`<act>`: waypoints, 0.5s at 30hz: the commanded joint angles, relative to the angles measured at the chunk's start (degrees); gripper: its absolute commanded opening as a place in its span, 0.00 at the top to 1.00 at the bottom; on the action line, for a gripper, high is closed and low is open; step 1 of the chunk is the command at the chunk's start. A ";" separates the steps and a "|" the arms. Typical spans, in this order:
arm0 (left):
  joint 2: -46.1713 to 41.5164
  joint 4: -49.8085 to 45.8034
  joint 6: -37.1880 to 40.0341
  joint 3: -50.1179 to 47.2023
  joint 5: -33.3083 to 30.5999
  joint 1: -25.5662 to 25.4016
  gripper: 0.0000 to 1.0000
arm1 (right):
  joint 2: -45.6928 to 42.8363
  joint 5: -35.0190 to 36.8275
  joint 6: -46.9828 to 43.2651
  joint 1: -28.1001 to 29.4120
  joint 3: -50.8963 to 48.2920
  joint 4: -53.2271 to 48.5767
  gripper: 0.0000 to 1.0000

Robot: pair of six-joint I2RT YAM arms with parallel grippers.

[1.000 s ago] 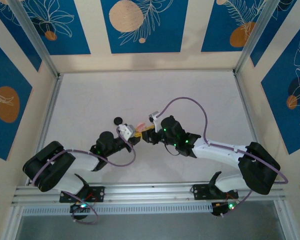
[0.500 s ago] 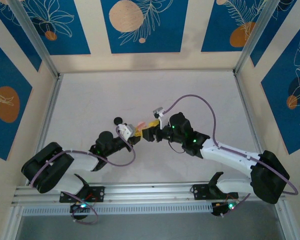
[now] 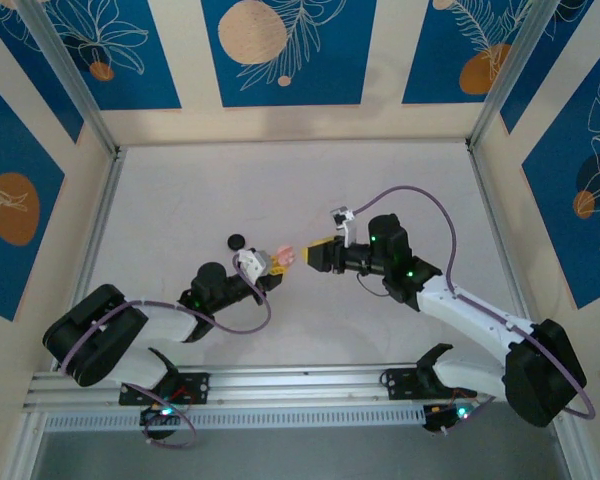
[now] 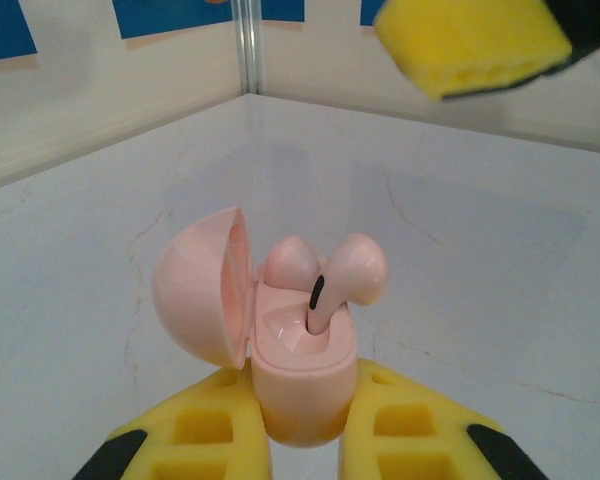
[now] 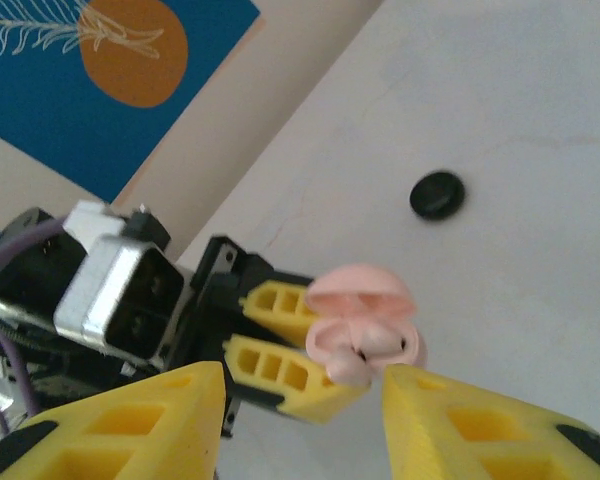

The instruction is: Insert wireless bluetooth earbuds into charging case

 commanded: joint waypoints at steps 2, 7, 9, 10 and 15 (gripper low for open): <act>-0.87 2.80 0.22 0.92 2.27 -0.57 0.91 | 3.33 -10.17 4.64 -2.12 -1.14 1.42 0.59; -1.11 2.86 0.06 0.92 2.58 -0.55 0.91 | 7.77 -13.35 7.20 -2.77 -0.96 5.91 0.65; -1.50 2.53 0.17 0.92 2.62 -0.55 0.91 | 9.25 -14.16 8.09 -2.77 -0.79 7.62 0.67; -1.70 2.29 0.13 0.92 2.61 -0.53 0.91 | 9.69 -14.38 8.39 -2.79 -0.65 8.23 0.68; -3.14 0.83 0.54 0.86 2.38 -0.55 0.91 | 12.02 -15.64 9.28 -2.77 -0.26 10.70 0.70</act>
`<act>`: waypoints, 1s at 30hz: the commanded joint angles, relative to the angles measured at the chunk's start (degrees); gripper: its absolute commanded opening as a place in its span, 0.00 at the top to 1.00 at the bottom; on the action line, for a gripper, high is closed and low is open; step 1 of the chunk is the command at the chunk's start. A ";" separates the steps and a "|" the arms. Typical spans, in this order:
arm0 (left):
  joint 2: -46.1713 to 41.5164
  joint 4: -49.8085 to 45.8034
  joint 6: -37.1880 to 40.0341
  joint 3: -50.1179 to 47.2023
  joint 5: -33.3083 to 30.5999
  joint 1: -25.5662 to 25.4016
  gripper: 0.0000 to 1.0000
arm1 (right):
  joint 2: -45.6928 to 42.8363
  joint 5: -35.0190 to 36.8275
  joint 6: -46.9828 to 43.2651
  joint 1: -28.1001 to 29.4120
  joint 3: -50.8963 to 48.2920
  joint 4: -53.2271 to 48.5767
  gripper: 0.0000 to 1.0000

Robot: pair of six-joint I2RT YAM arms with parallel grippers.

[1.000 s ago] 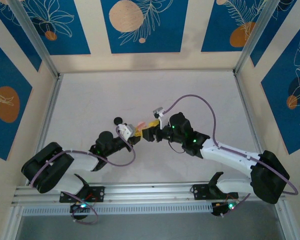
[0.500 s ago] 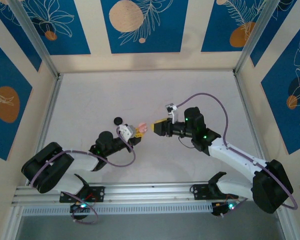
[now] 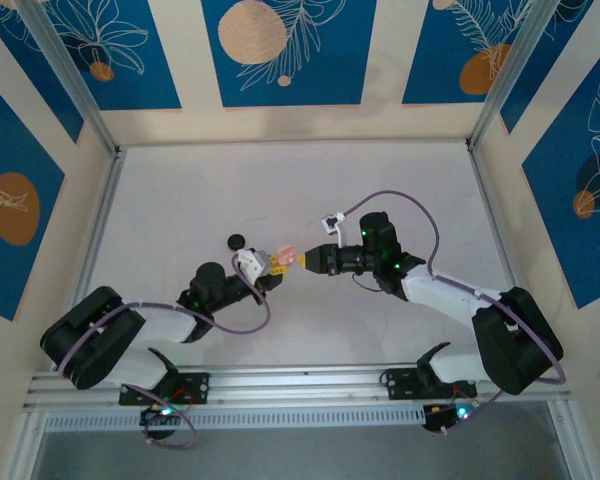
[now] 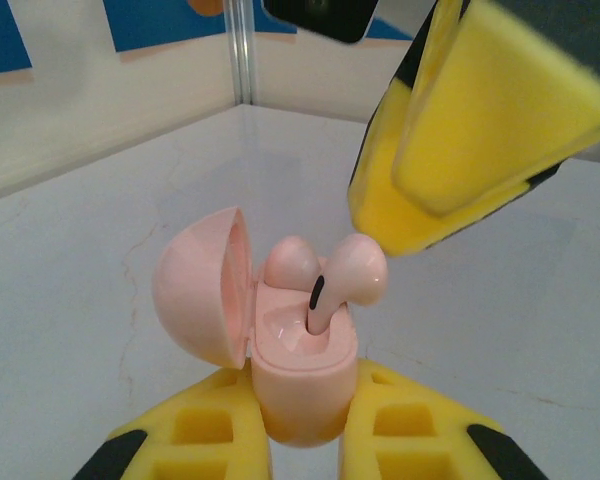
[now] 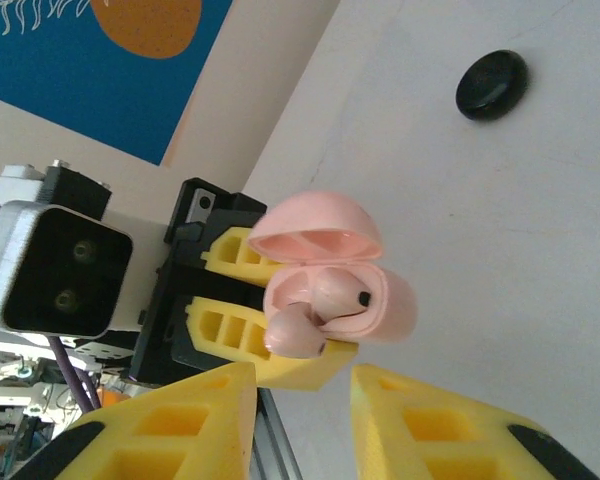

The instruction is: Insert wireless bluetooth earbuds into charging case

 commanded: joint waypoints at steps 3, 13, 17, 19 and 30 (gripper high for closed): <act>-2.25 0.39 0.66 0.76 1.61 -0.52 0.91 | 1.98 -3.76 1.58 -0.24 0.46 4.15 0.72; -3.36 -0.98 1.10 0.66 1.39 -0.53 0.91 | 3.53 -5.80 2.47 0.03 0.75 7.06 0.78; -3.40 -1.09 1.10 0.67 1.31 -0.51 0.91 | 3.67 -6.41 2.31 0.12 0.72 7.80 0.80; -3.40 -1.08 1.10 0.66 1.28 -0.50 0.91 | 3.73 -6.51 2.07 0.20 0.75 7.93 0.81; -3.70 -1.65 1.10 0.69 1.20 -0.51 0.91 | 5.61 -7.93 1.59 1.83 1.99 8.39 0.85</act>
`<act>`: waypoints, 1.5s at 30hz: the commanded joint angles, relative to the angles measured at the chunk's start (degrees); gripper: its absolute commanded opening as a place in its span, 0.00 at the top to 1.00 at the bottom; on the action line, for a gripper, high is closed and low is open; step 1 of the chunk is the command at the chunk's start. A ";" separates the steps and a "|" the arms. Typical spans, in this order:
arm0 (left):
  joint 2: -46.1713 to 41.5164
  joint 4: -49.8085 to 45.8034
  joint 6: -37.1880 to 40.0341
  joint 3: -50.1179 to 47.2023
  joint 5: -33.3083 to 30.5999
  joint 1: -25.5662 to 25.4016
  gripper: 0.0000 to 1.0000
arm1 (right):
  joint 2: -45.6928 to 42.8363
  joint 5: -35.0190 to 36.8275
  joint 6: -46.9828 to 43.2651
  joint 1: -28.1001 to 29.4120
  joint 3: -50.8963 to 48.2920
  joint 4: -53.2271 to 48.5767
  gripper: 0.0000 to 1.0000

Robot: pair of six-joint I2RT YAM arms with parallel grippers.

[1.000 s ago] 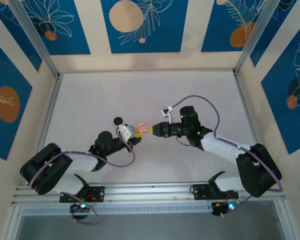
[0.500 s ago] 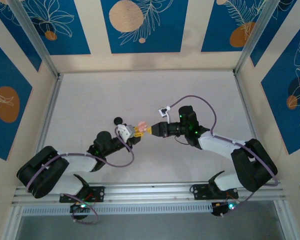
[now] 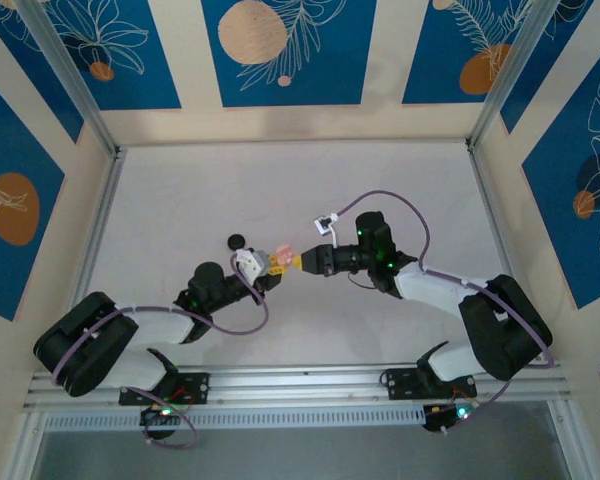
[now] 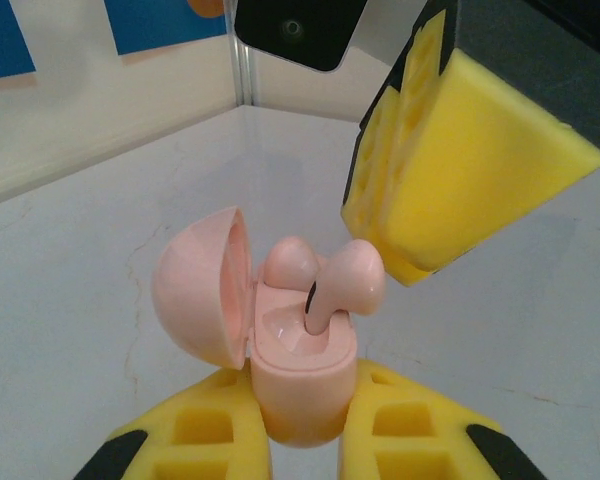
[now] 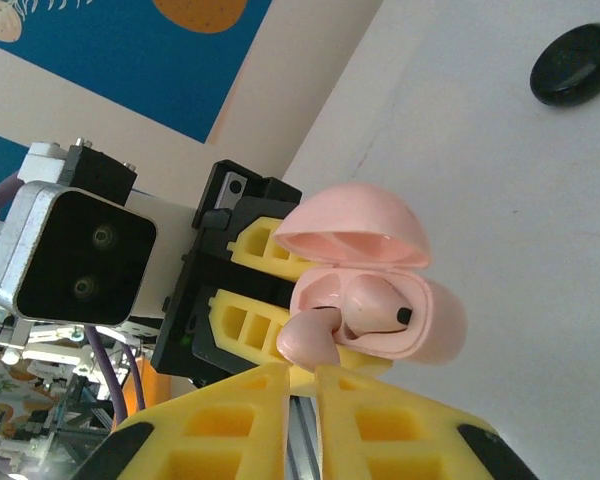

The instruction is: Insert wireless bluetooth earbuds into charging case

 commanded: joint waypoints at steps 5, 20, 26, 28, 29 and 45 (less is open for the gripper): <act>-1.71 0.86 0.75 0.69 1.13 -0.49 0.91 | 1.59 -1.88 -0.74 1.61 2.47 0.62 0.86; -3.05 -1.53 1.49 0.77 1.20 -0.59 0.91 | 3.49 -0.96 -0.12 2.39 3.97 1.68 0.86; -3.01 -2.09 1.85 0.77 1.07 -0.64 0.91 | 1.91 -0.70 -0.27 2.53 3.79 0.95 0.83; -3.02 -2.34 1.91 0.77 1.00 -0.66 0.91 | 0.46 -0.11 -1.10 2.52 3.52 -0.83 0.82; -3.05 -2.36 1.98 0.77 1.02 -0.65 0.91 | -0.52 0.29 -1.63 2.51 3.34 -2.08 0.81; -3.90 -3.13 2.20 0.90 1.20 -0.66 0.91 | -6.09 4.19 -6.09 3.45 5.15 -11.29 0.77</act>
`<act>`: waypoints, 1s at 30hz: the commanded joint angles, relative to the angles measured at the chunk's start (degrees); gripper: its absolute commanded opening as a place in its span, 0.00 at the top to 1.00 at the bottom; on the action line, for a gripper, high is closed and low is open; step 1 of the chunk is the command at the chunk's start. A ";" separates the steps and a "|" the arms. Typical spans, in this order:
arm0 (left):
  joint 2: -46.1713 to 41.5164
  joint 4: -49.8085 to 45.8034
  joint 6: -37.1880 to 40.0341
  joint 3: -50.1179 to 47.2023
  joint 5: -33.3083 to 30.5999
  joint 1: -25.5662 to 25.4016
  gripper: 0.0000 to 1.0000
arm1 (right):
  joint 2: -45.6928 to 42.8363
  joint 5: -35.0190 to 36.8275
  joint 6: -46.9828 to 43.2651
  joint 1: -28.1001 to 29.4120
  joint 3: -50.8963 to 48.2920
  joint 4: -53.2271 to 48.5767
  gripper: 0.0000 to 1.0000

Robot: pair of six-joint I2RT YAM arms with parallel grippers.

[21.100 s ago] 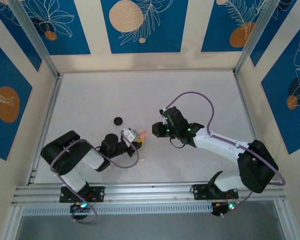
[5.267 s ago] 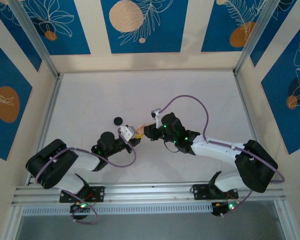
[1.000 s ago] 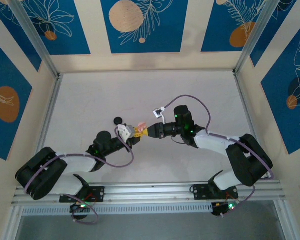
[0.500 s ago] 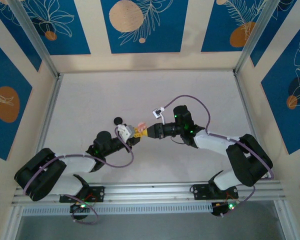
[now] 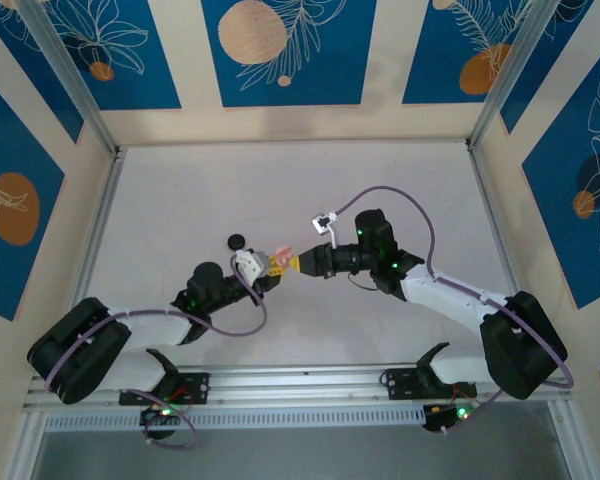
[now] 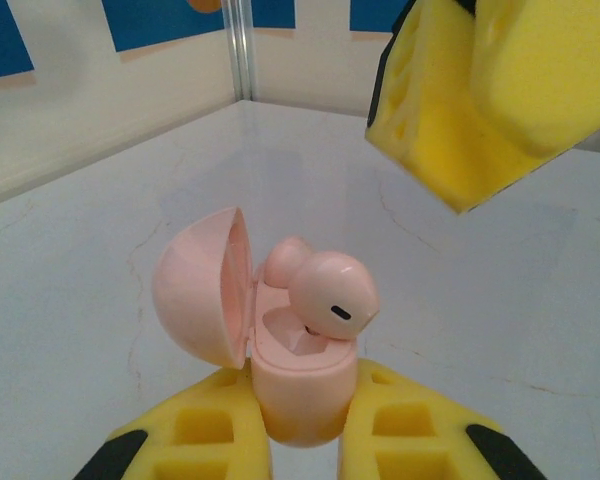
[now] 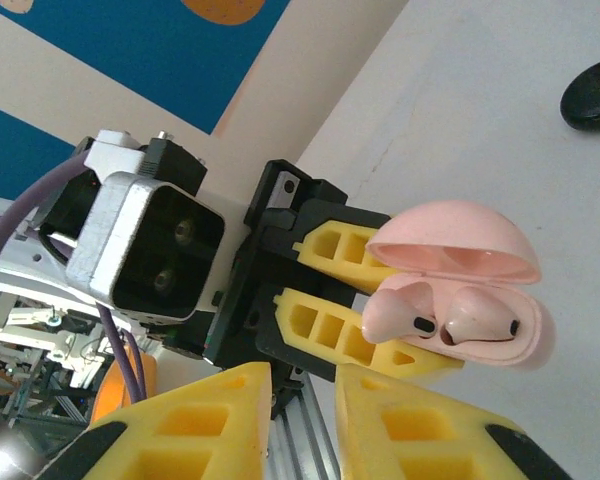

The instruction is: Insert wireless bluetooth earbuds into charging case

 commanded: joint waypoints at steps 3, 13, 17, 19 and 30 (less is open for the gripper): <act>-1.10 0.38 0.85 1.02 1.35 -0.62 0.91 | 1.36 0.48 -1.54 1.18 2.99 -1.34 0.79; -0.94 0.30 0.93 1.21 1.50 -0.66 0.91 | 4.15 -0.05 -1.64 2.09 4.79 -0.40 0.81; -0.93 0.17 0.97 1.38 1.59 -0.63 0.91 | 5.00 0.08 -1.54 2.18 4.79 -0.09 0.82; -1.04 0.08 1.02 1.39 1.58 -0.64 0.91 | 5.30 0.25 -1.60 2.13 4.79 -0.07 0.82; -1.31 -0.44 1.02 1.43 1.77 -0.68 0.91 | 7.06 0.33 -1.20 2.22 5.29 1.80 0.81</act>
